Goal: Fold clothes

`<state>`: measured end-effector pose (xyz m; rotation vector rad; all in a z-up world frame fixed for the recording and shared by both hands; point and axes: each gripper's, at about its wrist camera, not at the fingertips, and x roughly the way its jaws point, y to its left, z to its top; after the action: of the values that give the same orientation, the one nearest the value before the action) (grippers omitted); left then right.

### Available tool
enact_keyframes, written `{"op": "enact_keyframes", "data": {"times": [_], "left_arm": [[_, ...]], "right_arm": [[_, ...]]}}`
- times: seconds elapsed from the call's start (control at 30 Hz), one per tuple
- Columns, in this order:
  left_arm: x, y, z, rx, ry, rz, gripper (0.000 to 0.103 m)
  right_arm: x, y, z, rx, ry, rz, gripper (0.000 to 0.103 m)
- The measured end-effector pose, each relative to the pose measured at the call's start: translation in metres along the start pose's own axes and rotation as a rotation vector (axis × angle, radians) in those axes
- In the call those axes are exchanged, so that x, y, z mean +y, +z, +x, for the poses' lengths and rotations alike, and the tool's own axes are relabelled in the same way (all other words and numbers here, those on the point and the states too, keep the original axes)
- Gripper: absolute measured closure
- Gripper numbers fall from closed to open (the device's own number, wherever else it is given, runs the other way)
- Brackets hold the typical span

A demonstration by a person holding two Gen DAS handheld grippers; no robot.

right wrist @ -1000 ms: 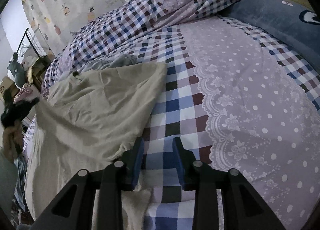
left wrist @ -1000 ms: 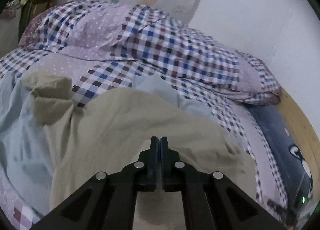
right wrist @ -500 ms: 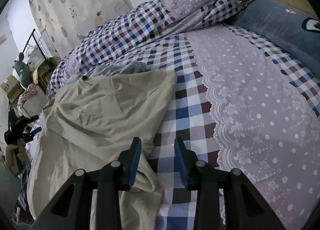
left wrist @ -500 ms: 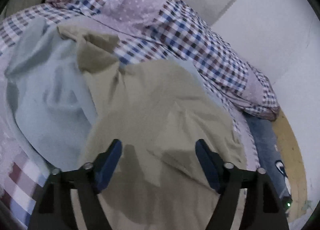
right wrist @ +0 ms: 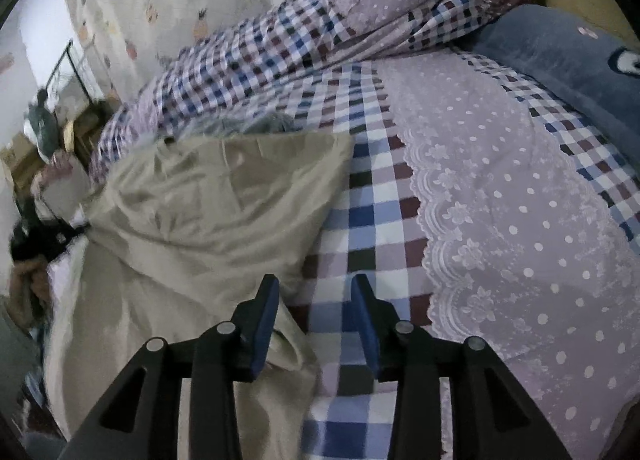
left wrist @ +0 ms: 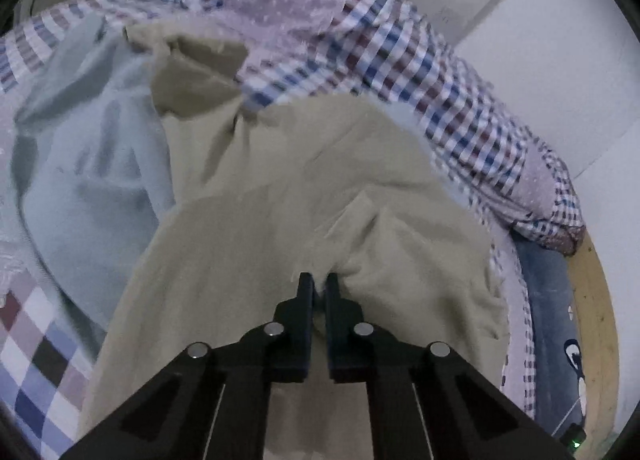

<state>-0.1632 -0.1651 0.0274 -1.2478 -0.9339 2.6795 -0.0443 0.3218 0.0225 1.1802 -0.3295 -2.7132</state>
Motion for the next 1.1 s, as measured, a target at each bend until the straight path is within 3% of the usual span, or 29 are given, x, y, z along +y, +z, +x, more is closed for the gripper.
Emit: {"op": "enact_keyframes", "data": {"times": [0.1,0.17,0.37,0.47,0.57,0.6,0.7,0.8,0.93,0.97,1.1], "left_arm": [[0.001,-0.004,-0.032,-0.106,-0.053,-0.033,0.100],[0.004,-0.007,-0.042,-0.137,-0.066,-0.039,0.100],[0.030,-0.025,-0.034,-0.071,-0.029,-0.053,0.100],[0.038,-0.037,-0.033,-0.049,-0.023,-0.057,0.100],[0.042,-0.046,-0.038,-0.046,-0.035,-0.056,0.100],[0.044,-0.049,-0.040,-0.046,-0.040,-0.056,0.100],[0.046,-0.058,-0.036,-0.036,-0.037,-0.053,0.100],[0.049,-0.066,-0.027,-0.031,-0.028,-0.050,0.100],[0.054,-0.074,-0.019,-0.059,-0.034,-0.026,0.100],[0.056,-0.075,-0.019,-0.063,-0.043,-0.025,0.100],[0.064,-0.075,-0.018,-0.068,-0.079,-0.051,0.099]], "right_arm": [[0.006,-0.007,0.004,0.045,0.007,-0.087,0.063],[0.009,-0.012,0.008,0.077,0.018,-0.120,0.063],[0.022,-0.022,0.029,0.120,0.020,-0.185,0.062],[0.034,-0.023,0.045,0.111,-0.049,-0.237,0.062],[0.028,-0.016,0.048,0.080,-0.191,-0.216,0.095],[0.024,-0.012,0.046,0.069,-0.234,-0.199,0.099],[0.009,-0.005,0.038,0.079,-0.259,-0.159,0.091],[0.005,-0.012,0.038,0.179,-0.259,-0.186,0.073],[0.004,-0.019,0.022,0.299,-0.245,-0.248,0.070],[0.003,-0.016,0.015,0.302,-0.240,-0.248,0.069],[-0.006,0.020,-0.013,0.131,-0.135,-0.106,0.049]]}}
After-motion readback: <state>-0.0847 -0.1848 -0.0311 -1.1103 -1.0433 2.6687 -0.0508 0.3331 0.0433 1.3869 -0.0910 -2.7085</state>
